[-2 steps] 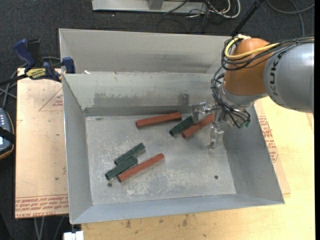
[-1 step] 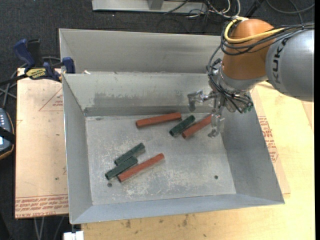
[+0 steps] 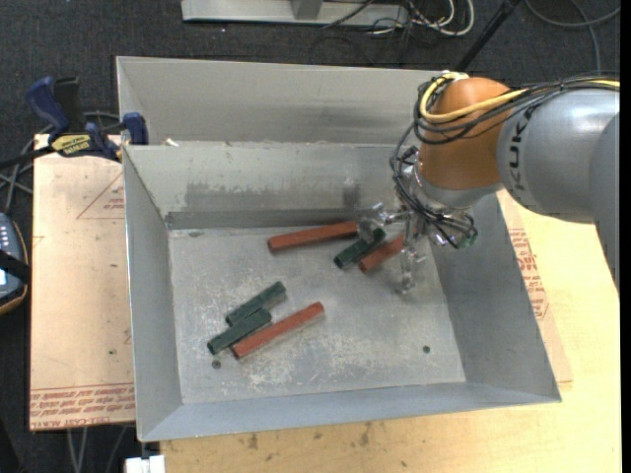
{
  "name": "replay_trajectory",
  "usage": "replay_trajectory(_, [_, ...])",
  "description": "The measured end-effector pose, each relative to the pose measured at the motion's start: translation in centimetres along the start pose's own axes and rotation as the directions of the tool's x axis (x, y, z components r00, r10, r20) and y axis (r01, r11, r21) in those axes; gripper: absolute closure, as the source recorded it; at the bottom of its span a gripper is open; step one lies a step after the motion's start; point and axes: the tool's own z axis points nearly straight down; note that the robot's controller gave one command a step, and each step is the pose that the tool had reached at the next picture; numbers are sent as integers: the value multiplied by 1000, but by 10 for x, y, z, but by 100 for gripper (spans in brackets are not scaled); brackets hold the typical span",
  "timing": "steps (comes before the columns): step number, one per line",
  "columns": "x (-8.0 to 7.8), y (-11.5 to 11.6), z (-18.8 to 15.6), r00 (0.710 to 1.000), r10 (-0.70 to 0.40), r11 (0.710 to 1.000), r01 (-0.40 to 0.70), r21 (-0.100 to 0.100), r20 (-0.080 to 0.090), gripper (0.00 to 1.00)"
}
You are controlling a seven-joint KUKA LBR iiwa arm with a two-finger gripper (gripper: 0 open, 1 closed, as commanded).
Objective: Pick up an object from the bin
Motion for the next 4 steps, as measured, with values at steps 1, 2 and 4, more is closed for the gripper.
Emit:
replay_trajectory(1, [-3,2,10,997,-72,997,72,8,14,100])
replay_trajectory(2, [-2,2,8,997,-81,997,81,9,14,100])
replay_trajectory(4, [-2,2,-3,997,-83,997,83,5,5,100])
